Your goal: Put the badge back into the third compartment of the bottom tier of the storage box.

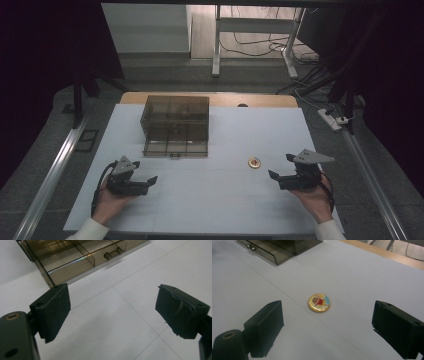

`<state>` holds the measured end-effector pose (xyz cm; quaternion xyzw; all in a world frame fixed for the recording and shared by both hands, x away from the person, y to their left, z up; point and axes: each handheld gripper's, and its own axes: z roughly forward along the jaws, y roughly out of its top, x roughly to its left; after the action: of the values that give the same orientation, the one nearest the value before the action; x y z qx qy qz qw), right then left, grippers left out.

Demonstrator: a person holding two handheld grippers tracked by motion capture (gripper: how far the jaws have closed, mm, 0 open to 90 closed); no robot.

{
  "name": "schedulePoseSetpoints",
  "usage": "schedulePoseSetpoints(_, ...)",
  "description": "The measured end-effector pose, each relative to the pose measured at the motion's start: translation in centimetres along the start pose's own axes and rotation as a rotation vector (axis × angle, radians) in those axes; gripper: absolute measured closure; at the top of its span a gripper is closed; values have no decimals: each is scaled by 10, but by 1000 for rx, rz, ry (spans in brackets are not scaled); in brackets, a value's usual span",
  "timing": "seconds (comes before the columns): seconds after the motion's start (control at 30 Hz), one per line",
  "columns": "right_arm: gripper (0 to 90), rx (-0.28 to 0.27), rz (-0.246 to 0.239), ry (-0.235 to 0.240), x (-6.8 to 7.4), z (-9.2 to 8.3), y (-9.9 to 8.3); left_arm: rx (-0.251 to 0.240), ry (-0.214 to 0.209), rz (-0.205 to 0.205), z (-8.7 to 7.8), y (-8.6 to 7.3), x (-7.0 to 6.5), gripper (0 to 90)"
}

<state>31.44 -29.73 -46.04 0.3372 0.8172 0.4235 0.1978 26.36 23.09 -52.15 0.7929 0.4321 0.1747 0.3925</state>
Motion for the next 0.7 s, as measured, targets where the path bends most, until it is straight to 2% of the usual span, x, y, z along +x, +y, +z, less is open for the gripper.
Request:
schedulePoseSetpoints(0.23, 104, 20, -14, 1, 1, 8, 11, 2, -1, -2, 1, 0, 0, 127)
schedulePoseSetpoints(0.43, 103, 60, -15, 12, 1, 25, 19, -3, 4, -1, 0, 0, 1, 128)
schedulePoseSetpoints(0.7, 103, 94, -32, 16, 1, 40, 28, 0, 1, -2, 0, -1, 1, 128)
